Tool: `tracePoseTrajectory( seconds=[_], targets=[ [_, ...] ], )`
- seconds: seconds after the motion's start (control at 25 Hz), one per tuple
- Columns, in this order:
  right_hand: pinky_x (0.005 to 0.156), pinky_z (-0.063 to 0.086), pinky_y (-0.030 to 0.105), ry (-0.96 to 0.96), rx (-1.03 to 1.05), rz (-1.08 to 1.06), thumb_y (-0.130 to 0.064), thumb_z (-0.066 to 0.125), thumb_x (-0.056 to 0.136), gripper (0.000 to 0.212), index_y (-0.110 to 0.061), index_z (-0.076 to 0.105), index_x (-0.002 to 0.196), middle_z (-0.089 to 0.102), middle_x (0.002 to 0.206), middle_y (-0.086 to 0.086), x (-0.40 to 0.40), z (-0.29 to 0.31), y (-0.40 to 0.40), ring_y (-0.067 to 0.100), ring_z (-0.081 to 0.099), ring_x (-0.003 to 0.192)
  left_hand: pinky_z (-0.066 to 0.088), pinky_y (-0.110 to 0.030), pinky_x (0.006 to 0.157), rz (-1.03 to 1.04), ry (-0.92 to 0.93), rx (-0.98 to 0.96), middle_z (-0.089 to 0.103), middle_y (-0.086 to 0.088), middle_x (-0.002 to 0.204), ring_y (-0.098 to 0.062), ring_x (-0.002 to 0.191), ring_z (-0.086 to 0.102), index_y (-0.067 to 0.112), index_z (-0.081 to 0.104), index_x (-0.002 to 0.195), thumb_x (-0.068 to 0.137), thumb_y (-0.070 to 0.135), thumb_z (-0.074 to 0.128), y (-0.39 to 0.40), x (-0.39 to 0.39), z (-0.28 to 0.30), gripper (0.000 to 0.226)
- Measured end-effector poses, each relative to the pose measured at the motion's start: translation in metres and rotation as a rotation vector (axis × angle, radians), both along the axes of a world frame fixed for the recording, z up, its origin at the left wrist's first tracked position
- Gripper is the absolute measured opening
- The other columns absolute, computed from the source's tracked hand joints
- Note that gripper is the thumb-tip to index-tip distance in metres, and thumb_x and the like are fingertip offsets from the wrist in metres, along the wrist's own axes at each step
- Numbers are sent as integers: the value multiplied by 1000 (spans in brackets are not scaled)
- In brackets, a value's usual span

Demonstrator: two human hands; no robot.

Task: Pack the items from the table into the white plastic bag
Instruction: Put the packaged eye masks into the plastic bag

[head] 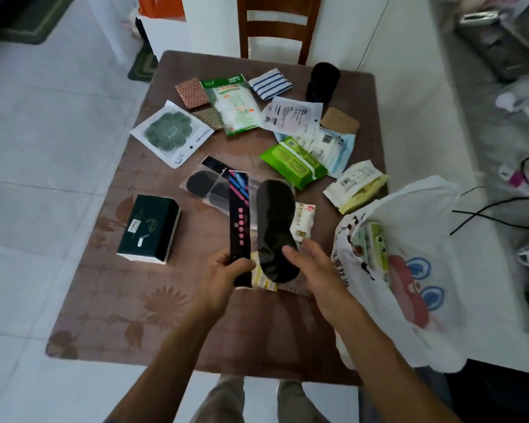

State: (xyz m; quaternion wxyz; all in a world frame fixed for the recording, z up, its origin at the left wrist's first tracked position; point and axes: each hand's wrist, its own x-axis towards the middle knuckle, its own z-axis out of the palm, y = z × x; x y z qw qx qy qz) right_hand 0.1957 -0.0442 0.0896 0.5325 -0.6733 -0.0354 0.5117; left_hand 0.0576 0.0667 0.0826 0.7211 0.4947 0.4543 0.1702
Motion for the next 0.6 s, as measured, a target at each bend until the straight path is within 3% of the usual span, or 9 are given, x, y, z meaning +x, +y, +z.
tracePoseTrajectory(
  seconds=[0.04, 0.12, 0.24, 0.32, 0.36, 0.44, 0.48, 0.6],
  targets=[
    [104, 46, 39, 156, 95, -55, -28, 70, 87, 48, -15, 56, 131, 62, 131, 0, 8, 8, -5, 17, 60, 119, 43, -32, 57, -105, -70, -9, 51, -18, 74, -27, 66, 51, -7, 60, 83, 67, 12, 70, -7, 1, 14, 27],
    [99, 51, 41, 198, 221, -143, -16, 65, 90, 37, -2, 62, 124, 69, 122, 15, 28, 27, -20, 27, 66, 113, 49, -36, 66, -232, -129, -5, 59, -23, 83, -31, 75, 58, -14, 60, 91, 70, 17, 74, -18, 19, 35, 40],
    [79, 57, 30, -192, 316, -444, -5, 61, 91, 14, -5, 68, 104, 75, 100, 12, 71, 52, -57, 19, 72, 93, 50, -36, 74, -204, -118, 118, 71, -7, 88, -18, 84, 65, 6, 70, 92, 89, 27, 64, -42, 67, 53, 22],
    [71, 53, 16, -551, 233, -614, -5, 62, 91, 9, -12, 65, 97, 72, 91, 1, 107, 65, -96, 6, 69, 83, 49, -37, 78, -232, -6, 429, 70, 1, 90, -10, 88, 63, 17, 70, 89, 94, 31, 57, -61, 99, 46, 20],
    [68, 50, 10, -658, 154, -628, -5, 62, 92, 10, -13, 63, 97, 70, 89, -4, 122, 67, -116, 2, 67, 80, 48, -41, 87, -317, 81, 621, 68, -1, 105, -12, 102, 60, 25, 70, 93, 92, 40, 56, -73, 114, 40, 21],
    [60, 47, 7, -679, -84, -519, -4, 62, 91, 8, -11, 61, 96, 66, 84, -6, 142, 48, -151, 11, 65, 81, 38, -44, 106, -555, 314, 854, 48, -6, 141, -23, 132, 40, 38, 66, 111, 86, 53, 55, -94, 140, 23, 32],
    [61, 50, 13, -630, -224, -410, -5, 62, 90, 7, -9, 61, 96, 67, 85, -1, 147, 30, -162, 18, 64, 84, 34, -45, 108, -635, 451, 885, 38, -6, 149, -28, 136, 32, 37, 61, 121, 85, 53, 56, -101, 150, 14, 40],
    [79, 53, 34, -470, -494, 19, -8, 58, 87, 27, -10, 58, 114, 66, 113, 11, 150, -19, -180, 27, 63, 98, 34, -47, 105, -749, 671, 861, 30, -10, 152, -33, 133, 30, 24, 35, 144, 82, 37, 62, -109, 172, 8, 69]
  ],
)
